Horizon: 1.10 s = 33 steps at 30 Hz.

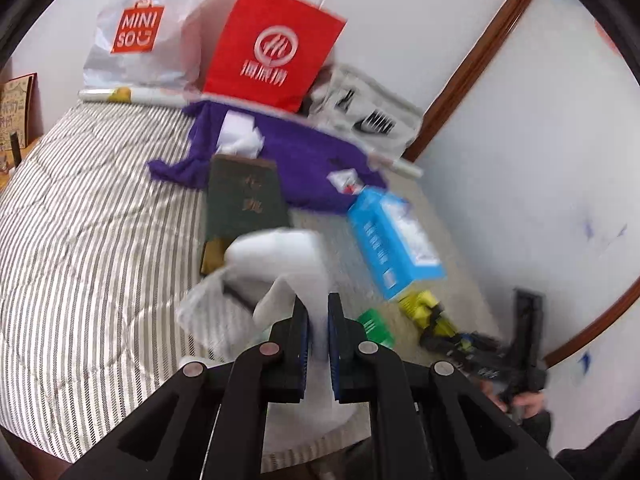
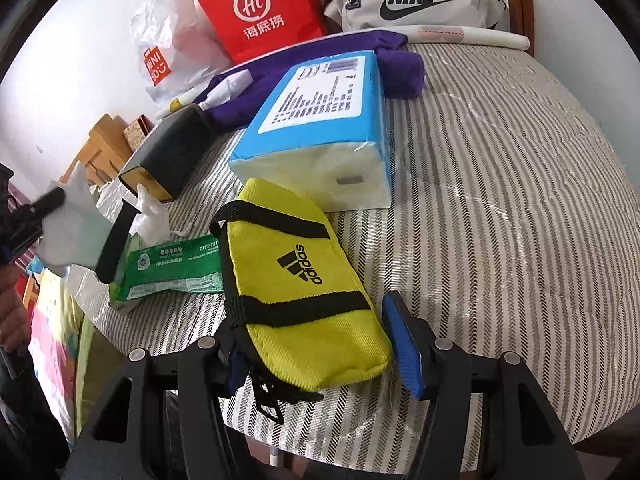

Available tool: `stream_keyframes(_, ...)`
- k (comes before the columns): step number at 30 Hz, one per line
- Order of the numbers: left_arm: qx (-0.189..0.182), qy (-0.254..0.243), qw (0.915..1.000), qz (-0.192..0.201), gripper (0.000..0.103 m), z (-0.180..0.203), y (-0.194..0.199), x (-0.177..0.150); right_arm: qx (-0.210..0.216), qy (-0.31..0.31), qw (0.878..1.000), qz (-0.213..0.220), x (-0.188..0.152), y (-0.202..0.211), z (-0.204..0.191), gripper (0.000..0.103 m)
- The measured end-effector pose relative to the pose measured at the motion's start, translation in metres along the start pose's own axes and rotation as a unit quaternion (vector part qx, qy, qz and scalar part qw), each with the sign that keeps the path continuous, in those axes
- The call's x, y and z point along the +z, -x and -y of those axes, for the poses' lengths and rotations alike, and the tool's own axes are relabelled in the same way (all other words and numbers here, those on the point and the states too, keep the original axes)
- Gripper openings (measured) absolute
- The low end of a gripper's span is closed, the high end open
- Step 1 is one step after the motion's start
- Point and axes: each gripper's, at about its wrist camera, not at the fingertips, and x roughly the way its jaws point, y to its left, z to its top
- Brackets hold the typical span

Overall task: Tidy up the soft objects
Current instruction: 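Lift the yellow pouch by its strap with the right tool while the left tool lifts the glove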

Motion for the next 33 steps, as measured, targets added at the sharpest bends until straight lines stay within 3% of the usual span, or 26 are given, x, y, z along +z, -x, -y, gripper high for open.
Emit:
stream_keyframes(3, 0.031, 0.008, 0.9986, -0.041, 0.009, -0.009, -0.029, -0.009, -0.008, 0.007, 1.000, 0.000, 0.000, -0.003, -0.004, 0.060)
stream_keyframes(7, 0.020, 0.035, 0.9975, -0.057, 0.010, -0.024, -0.041, -0.019, -0.008, 0.011, 1.000, -0.003, 0.000, -0.003, -0.005, 0.061)
stream_keyframes(9, 0.018, 0.036, 0.9975, -0.058, 0.015, -0.024, -0.040, -0.023, -0.006, 0.011, 1.000, -0.002, 0.000, -0.004, -0.005, 0.061)
stream_keyframes(11, 0.015, 0.036, 0.9973, -0.062, 0.038, -0.022, -0.040, -0.025, -0.004, 0.012, 1.000, -0.002, 0.001, -0.005, -0.005, 0.064)
stream_keyframes(13, 0.031, 0.035, 0.9967, -0.066, 0.052, -0.020, -0.042, -0.028, -0.006, 0.013, 1.000, 0.000, 0.002, -0.006, -0.007, 0.066)
stream_keyframes(16, 0.041, 0.025, 0.9968, -0.063, 0.048, -0.019, -0.047, -0.031, -0.017, 0.022, 1.000, 0.003, 0.003, -0.009, -0.011, 0.066)
stream_keyframes(19, 0.040, 0.020, 0.9976, -0.054, 0.035, -0.017, -0.048, -0.034, -0.037, 0.035, 0.999, 0.005, 0.002, -0.009, -0.014, 0.054)
stream_keyframes(24, 0.038, 0.018, 0.9985, -0.036, 0.018, -0.018, -0.039, -0.034, -0.044, 0.038, 0.998, 0.010, -0.001, -0.005, -0.010, 0.049)
stream_keyframes(28, 0.016, 0.020, 0.9996, -0.015, 0.010, -0.018, -0.023, -0.031, -0.016, 0.030, 0.999, 0.016, -0.002, 0.008, -0.006, 0.047)
stream_keyframes(30, 0.011, 0.022, 0.9997, -0.001, 0.010, -0.017, -0.012, -0.027, 0.004, 0.023, 1.000, 0.020, -0.001, 0.016, -0.005, 0.035)
stream_keyframes(33, -0.008, 0.025, 0.9995, 0.016, 0.009, -0.014, 0.002, -0.019, 0.023, 0.011, 0.999, 0.027, 0.003, 0.026, -0.002, 0.032)
